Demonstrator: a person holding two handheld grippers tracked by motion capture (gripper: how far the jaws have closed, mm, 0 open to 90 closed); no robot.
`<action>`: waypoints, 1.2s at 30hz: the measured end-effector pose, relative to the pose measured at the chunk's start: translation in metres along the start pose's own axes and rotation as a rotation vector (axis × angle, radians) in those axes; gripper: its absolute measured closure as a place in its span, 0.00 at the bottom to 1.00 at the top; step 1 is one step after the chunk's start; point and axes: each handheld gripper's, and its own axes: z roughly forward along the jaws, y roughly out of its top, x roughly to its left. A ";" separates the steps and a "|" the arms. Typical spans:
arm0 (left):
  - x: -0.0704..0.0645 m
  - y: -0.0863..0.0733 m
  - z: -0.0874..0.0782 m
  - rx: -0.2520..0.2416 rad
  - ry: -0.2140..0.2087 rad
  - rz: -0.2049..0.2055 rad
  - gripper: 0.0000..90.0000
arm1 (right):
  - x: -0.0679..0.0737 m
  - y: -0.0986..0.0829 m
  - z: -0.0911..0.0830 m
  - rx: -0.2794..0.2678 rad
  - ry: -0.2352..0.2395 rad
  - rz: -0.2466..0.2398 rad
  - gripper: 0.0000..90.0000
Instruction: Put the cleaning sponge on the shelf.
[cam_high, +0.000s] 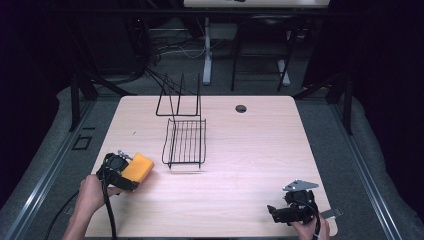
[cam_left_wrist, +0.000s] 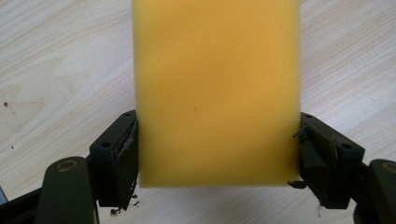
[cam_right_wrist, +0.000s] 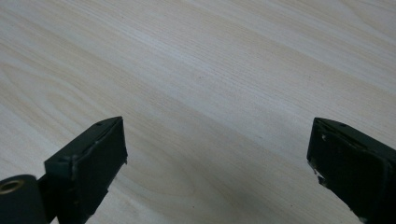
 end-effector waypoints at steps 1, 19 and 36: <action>0.000 0.000 0.000 0.000 0.000 0.000 0.26 | 0.000 0.000 0.000 0.000 0.000 0.000 0.05; -0.006 0.002 -0.018 -0.040 0.012 0.021 0.27 | 0.001 0.000 -0.001 -0.006 0.006 0.001 0.05; -0.012 0.007 -0.030 -0.075 0.020 0.042 0.27 | 0.002 0.000 0.001 -0.007 0.001 -0.002 0.05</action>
